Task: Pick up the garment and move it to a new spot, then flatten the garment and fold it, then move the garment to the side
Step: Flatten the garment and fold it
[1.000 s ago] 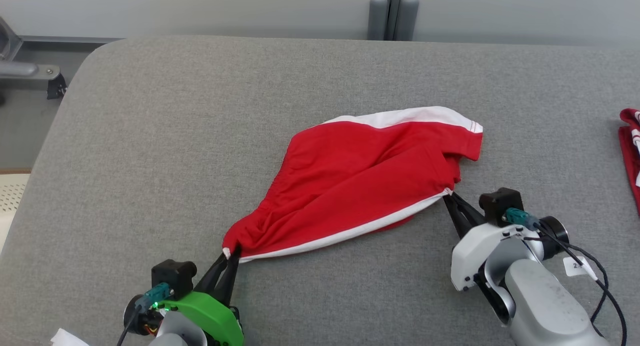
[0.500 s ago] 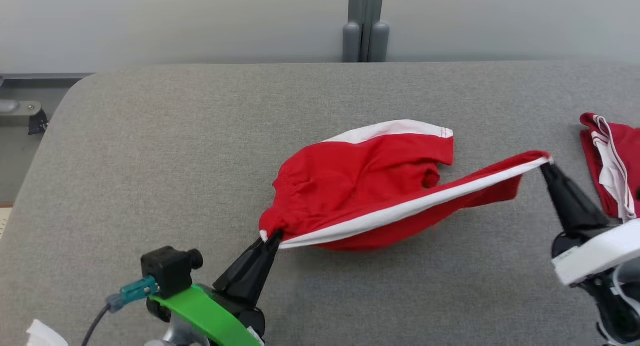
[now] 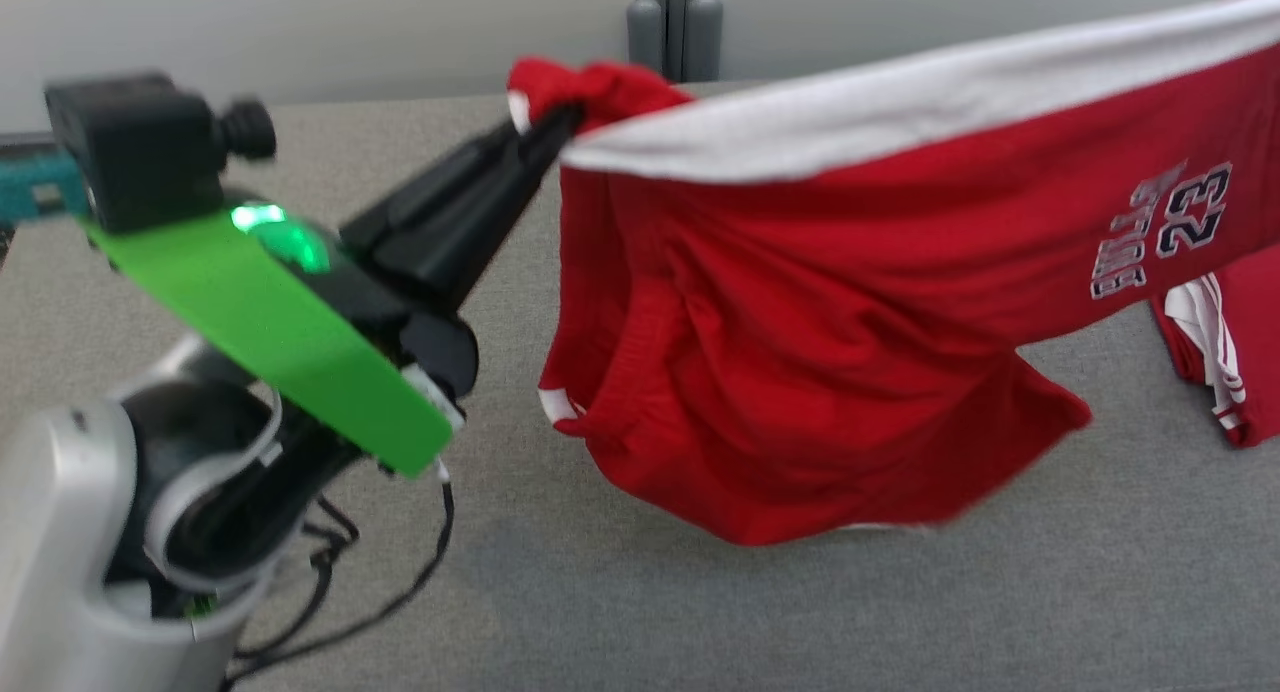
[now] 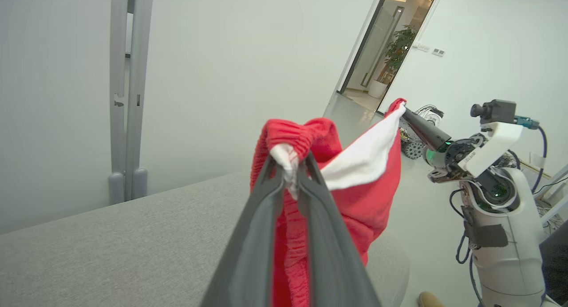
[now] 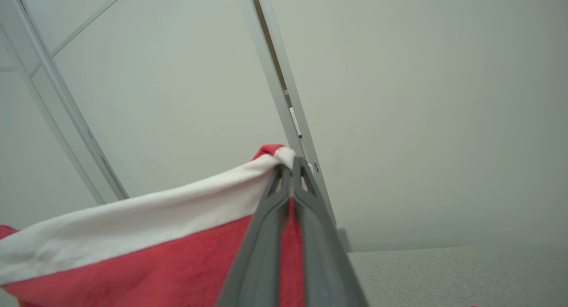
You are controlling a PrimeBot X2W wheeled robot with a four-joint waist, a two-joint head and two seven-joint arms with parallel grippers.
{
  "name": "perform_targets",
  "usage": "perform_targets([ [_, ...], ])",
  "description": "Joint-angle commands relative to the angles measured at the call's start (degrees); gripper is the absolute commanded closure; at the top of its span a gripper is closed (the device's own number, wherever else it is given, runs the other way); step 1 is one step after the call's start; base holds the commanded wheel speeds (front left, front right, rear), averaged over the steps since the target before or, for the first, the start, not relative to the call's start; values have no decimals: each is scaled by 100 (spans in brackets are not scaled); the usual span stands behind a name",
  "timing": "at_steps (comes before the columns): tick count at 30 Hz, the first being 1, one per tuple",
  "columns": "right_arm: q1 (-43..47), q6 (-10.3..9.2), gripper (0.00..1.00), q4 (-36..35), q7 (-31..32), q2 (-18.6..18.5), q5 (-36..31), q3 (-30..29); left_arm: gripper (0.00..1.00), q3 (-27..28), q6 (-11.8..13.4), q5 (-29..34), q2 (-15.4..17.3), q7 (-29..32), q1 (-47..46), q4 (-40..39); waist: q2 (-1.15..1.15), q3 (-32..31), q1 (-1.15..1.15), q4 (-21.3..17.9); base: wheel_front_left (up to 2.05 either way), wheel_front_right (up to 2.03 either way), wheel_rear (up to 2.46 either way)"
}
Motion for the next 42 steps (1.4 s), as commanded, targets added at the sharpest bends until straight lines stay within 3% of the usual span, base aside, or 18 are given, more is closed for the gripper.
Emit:
perform_targets([
  [1,-479,-1,100,261,124,68,-172,82,100,53,57,-8,-11,147,-494,269,0,484,0,-153,0,0,0],
  [7,-2657,-1,100,1859,27,489,-1136,378,100,-1,25,510,-318,202,-2444,2297,0,1205,0,-256,0,0,0],
  [13,-4455,-1,100,3549,-1142,936,-2012,306,100,-24,-329,1466,-825,-1264,-4068,4525,0,1698,0,-450,0,0,0],
  [17,-4694,-1,100,4299,-1844,1051,-2047,471,100,-153,-644,1875,-1048,-2304,-4414,5652,0,1903,0,-539,0,0,0],
  [20,-4181,-1,100,4575,-2278,1051,-1924,739,100,-191,-904,1886,-1192,-2930,-4073,6360,0,1902,0,-583,0,0,0],
  [23,-2969,-1,100,4418,-2745,969,-1651,1126,100,-353,-1144,1857,-1285,-3547,-3209,6809,0,1781,0,-560,0,0,0],
  [31,431,-6,100,3134,-3203,452,-898,1269,100,-1054,-1309,1811,-1027,-4119,-591,6365,0,1144,0,-307,0,0,0],
  [36,2457,-8,100,2239,-3183,521,-552,1041,100,-1130,-1144,1355,-994,-4084,1244,5627,0,550,0,-189,0,0,0],
  [42,4498,-13,100,1140,-3153,656,-604,717,100,-1069,-439,906,-658,-3876,3211,4103,0,121,0,-67,0,0,0],
])
